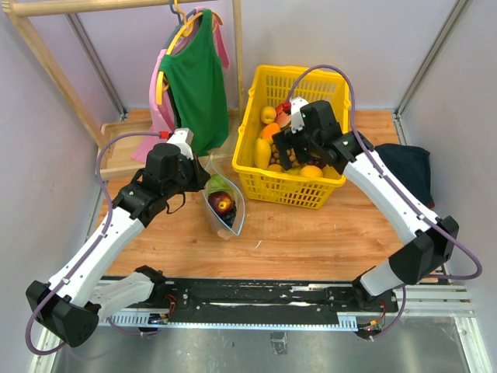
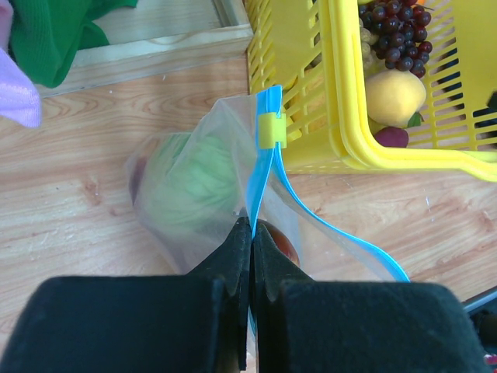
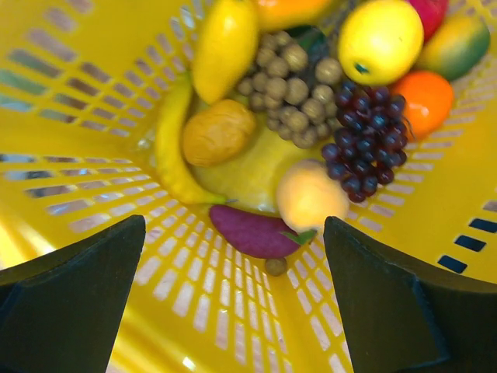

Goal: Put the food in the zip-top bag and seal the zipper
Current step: Pick up the fake fruit from the bin.

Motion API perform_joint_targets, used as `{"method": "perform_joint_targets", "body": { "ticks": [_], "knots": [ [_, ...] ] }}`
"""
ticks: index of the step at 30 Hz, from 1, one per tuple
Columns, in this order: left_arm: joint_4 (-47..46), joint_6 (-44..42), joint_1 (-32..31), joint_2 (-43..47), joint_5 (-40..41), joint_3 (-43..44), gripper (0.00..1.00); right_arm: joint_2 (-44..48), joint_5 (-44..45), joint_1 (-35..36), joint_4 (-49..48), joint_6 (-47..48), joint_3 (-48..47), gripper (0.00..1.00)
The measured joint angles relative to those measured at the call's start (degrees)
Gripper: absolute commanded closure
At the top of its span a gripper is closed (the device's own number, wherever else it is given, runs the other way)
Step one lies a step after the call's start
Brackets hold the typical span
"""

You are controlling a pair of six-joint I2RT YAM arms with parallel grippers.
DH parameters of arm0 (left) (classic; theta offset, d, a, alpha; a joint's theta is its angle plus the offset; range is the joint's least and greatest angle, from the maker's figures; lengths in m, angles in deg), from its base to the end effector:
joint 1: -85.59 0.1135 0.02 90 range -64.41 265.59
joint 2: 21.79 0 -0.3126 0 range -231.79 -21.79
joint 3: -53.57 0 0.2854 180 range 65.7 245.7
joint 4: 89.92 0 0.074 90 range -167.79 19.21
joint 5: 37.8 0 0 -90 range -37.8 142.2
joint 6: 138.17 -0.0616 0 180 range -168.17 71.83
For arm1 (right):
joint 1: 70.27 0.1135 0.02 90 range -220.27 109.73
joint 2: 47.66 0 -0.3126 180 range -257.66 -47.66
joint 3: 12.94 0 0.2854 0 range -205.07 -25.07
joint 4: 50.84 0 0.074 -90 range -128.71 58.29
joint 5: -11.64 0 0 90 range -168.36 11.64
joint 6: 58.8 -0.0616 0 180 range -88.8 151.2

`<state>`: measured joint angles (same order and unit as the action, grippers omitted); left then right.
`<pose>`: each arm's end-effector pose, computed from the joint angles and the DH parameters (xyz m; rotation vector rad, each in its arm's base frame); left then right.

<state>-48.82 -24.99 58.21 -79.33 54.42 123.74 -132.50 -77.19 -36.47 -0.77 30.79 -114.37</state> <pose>0.2230 -0.1128 0.3750 0.0529 2.1052 -0.4984 0.3152 0.2095 0.4315 -0.6127 2.0845 0.3223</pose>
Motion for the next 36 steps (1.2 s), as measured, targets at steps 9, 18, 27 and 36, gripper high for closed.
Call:
{"method": "perform_joint_targets", "body": {
  "ticks": [9,18,27,36],
  "knots": [
    [0.0,0.0,0.0,0.0,0.0,0.0,1.00,-8.3,1.0,-7.3,2.0,-2.1,0.0,0.01],
    [-0.1,0.0,0.0,0.0,0.0,0.0,1.00,-17.9,-0.9,-8.9,4.3,-2.0,-1.4,0.15],
    [-0.2,0.0,0.0,0.0,0.0,-0.1,1.00,-26.6,-13.3,-9.0,4.5,-0.3,-6.9,0.19],
    [-0.2,0.0,0.2,0.0,0.0,-0.3,1.00,-31.5,-18.3,-9.0,-0.6,-9.7,-6.6,0.18]
  ]
}}
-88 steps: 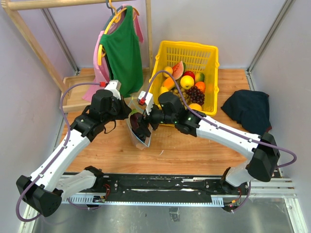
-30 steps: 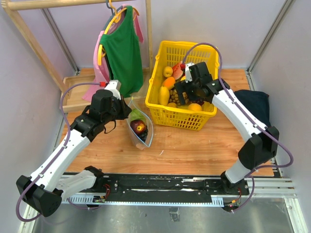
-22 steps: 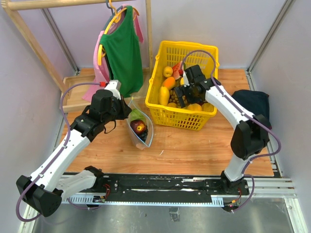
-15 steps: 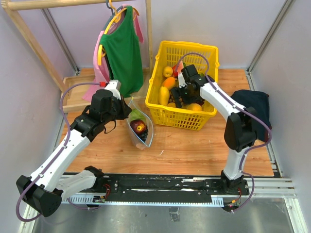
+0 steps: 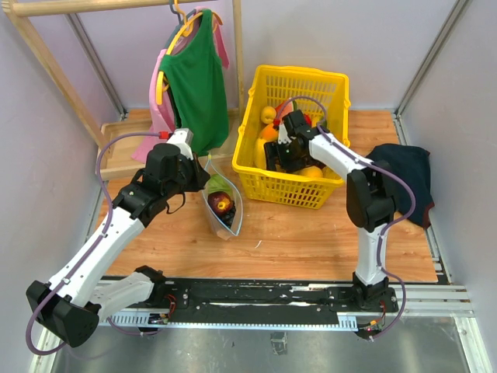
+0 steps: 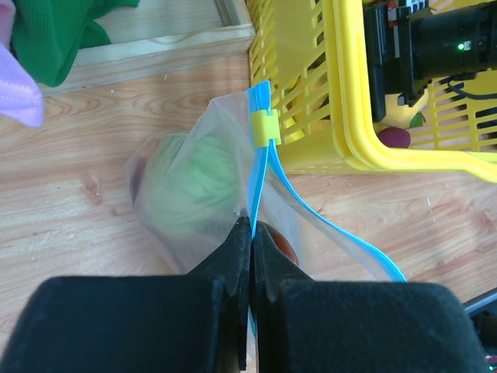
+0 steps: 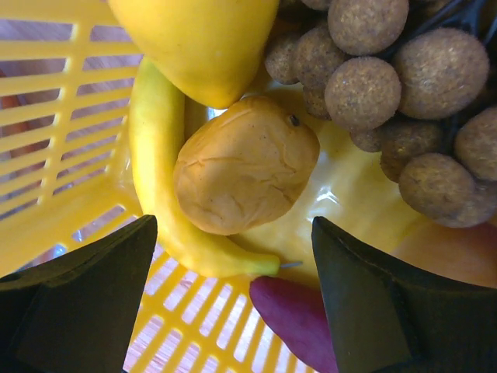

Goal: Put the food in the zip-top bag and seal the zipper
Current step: Pick up the fake fruit from the bin.

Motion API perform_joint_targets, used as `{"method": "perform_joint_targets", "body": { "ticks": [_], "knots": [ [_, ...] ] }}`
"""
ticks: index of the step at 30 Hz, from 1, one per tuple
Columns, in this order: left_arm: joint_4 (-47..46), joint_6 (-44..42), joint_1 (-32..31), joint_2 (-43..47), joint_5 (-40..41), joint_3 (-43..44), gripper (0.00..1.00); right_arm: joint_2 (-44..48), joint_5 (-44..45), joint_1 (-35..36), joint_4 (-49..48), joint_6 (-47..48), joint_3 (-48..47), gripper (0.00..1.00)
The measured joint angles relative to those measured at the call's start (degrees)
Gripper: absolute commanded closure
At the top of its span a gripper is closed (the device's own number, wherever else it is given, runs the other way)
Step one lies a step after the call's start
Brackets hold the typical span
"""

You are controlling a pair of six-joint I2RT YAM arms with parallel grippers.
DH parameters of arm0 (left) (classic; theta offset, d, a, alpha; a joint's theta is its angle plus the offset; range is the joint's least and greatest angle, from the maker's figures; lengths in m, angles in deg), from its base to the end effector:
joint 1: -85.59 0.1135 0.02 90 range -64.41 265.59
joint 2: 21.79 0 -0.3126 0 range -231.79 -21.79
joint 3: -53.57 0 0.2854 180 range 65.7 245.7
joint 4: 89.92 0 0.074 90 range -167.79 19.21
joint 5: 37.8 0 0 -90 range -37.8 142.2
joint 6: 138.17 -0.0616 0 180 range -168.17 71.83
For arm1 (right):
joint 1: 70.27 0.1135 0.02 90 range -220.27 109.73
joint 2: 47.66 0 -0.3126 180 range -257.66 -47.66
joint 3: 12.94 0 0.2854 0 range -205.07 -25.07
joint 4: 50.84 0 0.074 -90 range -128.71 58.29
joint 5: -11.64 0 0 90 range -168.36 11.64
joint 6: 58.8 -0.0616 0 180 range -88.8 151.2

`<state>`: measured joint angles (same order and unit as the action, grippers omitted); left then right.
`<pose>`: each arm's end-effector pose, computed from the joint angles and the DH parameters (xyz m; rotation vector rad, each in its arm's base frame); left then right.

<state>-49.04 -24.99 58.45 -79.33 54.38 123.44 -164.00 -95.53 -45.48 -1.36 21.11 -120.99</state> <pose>0.2236 -0.1120 0.3734 0.0490 2.1064 -0.4961 0.4572 0.2312 0.2401 -0.4500 2.5926 0.6063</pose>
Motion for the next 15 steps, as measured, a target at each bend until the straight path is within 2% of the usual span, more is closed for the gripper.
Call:
{"method": "perform_joint_targets", "body": {
  "ticks": [4,8,12,15],
  "knots": [
    [0.0,0.0,0.0,0.0,-0.2,0.0,1.00,0.0,-1.1,0.0,-6.7,-8.0,4.7,0.20],
    [0.0,0.0,0.0,0.0,-0.4,0.0,1.00,-0.8,-1.3,0.0,-11.4,-14.2,7.3,0.25],
    [0.0,0.0,0.0,0.0,-0.5,0.0,1.00,-1.7,-1.2,0.0,-15.3,-17.9,8.5,0.35],
    [0.0,0.0,0.0,0.0,-0.6,0.0,0.99,-1.9,-1.2,-0.1,-16.8,-19.4,9.3,0.46]
  ]
}}
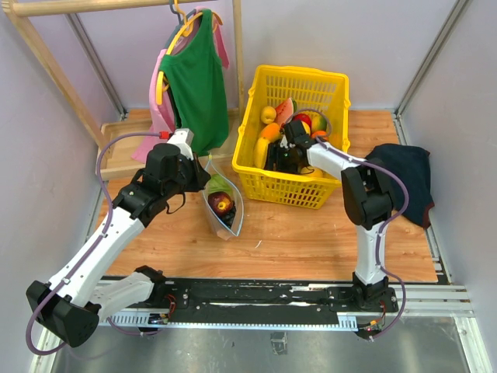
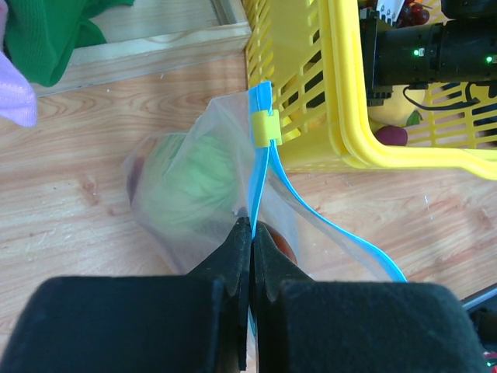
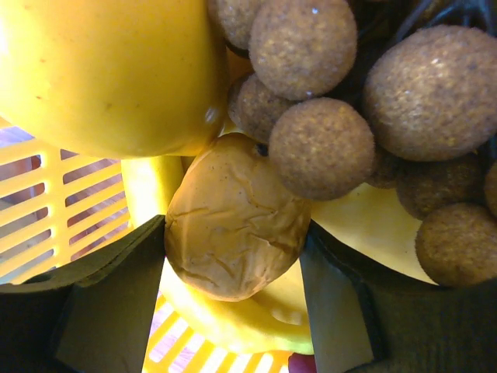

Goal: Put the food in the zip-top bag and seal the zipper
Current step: Pick up the fake fruit from the bin.

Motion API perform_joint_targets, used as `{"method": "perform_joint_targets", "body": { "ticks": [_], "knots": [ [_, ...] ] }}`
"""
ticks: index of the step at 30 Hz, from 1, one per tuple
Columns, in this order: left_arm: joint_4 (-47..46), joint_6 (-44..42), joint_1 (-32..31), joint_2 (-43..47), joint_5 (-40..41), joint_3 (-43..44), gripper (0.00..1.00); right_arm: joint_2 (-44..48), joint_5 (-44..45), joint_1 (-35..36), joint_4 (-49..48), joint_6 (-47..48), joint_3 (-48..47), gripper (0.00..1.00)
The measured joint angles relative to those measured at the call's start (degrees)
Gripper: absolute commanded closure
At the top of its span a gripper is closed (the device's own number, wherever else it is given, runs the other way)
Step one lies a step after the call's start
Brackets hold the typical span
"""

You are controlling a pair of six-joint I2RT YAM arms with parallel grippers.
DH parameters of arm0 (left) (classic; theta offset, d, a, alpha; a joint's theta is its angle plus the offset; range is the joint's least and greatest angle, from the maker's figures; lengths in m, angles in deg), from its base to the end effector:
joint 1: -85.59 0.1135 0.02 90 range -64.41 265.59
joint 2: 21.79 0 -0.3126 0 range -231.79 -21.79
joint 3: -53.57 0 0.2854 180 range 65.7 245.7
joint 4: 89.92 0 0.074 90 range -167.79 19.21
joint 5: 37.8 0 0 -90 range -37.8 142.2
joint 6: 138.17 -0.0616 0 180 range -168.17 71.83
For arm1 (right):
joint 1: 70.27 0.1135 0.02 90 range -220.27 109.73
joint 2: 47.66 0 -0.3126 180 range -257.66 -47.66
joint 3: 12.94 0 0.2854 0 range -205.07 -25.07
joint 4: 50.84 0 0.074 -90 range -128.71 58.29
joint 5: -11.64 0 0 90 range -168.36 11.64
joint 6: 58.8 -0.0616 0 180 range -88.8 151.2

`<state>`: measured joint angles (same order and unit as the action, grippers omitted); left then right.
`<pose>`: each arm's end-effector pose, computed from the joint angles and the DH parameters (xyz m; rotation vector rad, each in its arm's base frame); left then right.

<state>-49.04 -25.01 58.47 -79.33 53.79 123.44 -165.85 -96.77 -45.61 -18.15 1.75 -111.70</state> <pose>0.2234 -0.1125 0.3734 0.0555 2.1080 -0.5059 0.4628 0.2339 0.1895 -0.0356 2.5908 0.7772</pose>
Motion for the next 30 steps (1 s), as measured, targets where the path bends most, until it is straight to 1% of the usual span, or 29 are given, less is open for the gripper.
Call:
{"method": "perform_joint_targets", "body": {
  "ticks": [2,5,9,13,22,27,30],
  "knots": [
    [0.0,0.0,0.0,0.0,-0.1,0.0,1.00,0.0,0.0,-0.1,-0.9,-0.5,0.4,0.52],
    [0.0,0.0,0.0,0.0,-0.3,0.0,1.00,0.7,0.0,-0.1,-2.4,-0.8,1.8,0.58],
    [-0.1,-0.2,0.0,0.3,-0.6,-0.1,1.00,2.7,0.7,-0.1,-3.3,-0.5,4.2,0.60],
    [-0.3,-0.2,0.0,0.9,-1.4,-0.3,1.00,6.9,1.5,-0.1,-2.8,0.3,6.5,0.64],
    [-1.8,-0.2,1.5,2.8,-4.4,-2.3,1.00,20.4,5.4,-0.1,-3.8,2.7,8.0,0.67],
    [-3.1,-0.2,2.3,3.7,-6.3,-3.5,0.99,27.8,9.6,0.5,-4.2,5.0,9.5,0.67],
    [-3.9,-0.2,2.7,3.8,-7.4,-4.0,1.00,31.6,12.1,2.1,-4.4,6.4,10.3,0.67]
  ]
}}
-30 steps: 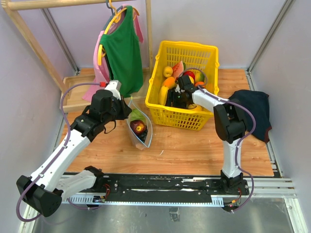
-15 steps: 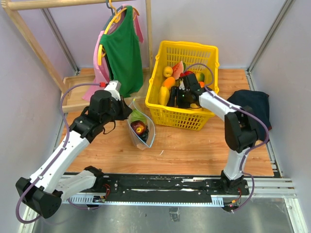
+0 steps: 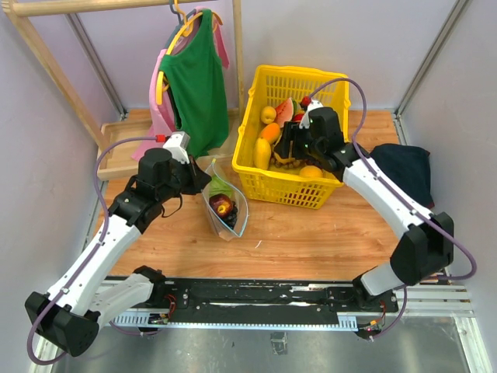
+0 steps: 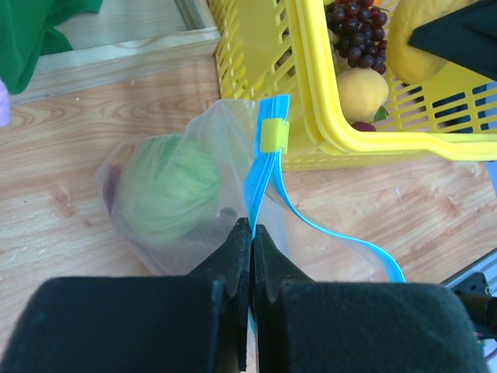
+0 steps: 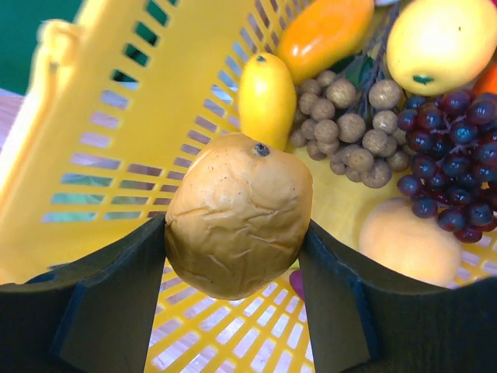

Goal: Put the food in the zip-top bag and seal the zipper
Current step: Pick up the fake fruit from the bin, then place the fake fruit in the zipper food storage bag.

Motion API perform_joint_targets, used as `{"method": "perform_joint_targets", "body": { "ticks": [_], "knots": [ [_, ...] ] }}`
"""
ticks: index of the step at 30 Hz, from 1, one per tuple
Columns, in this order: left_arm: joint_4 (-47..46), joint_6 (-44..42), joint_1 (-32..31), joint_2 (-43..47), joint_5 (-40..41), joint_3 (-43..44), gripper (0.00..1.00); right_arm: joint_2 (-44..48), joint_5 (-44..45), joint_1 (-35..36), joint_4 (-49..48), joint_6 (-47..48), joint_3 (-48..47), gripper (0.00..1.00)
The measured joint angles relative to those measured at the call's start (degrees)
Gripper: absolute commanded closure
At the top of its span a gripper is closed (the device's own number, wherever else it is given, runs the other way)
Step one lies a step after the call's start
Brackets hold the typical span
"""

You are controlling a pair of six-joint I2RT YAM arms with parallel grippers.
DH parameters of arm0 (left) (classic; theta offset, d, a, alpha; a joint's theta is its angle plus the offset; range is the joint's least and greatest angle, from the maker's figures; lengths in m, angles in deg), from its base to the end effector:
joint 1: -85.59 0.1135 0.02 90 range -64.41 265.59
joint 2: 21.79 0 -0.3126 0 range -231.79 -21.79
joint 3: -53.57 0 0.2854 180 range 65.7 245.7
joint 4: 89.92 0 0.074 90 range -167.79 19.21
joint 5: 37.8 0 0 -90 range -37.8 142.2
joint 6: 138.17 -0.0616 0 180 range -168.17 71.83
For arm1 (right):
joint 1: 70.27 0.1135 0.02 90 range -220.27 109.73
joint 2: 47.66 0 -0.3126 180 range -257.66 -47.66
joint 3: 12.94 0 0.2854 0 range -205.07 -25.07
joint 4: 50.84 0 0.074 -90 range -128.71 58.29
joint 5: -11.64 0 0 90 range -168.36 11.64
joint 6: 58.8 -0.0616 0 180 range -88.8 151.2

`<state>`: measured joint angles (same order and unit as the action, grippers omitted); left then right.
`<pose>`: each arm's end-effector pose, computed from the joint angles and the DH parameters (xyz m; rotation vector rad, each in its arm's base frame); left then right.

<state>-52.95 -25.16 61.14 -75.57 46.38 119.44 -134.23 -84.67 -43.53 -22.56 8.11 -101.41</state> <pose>0.2132 -0.1038 0.3686 0.0927 2.0573 -0.6247 0.3610 0.1895 0.3749 -0.1380 2.0875 0.6509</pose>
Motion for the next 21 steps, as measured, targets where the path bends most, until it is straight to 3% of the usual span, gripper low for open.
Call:
{"method": "perform_joint_targets", "body": {
  "ticks": [13,21],
  "knots": [
    [-1.4,0.0,0.9,0.1,-2.0,-0.8,1.00,13.0,7.9,13.6,-3.6,10.5,0.3,0.66],
    [-1.7,0.0,1.1,0.1,-2.9,-0.8,1.00,14.2,7.8,24.9,-8.6,17.7,3.4,0.65]
  ]
}}
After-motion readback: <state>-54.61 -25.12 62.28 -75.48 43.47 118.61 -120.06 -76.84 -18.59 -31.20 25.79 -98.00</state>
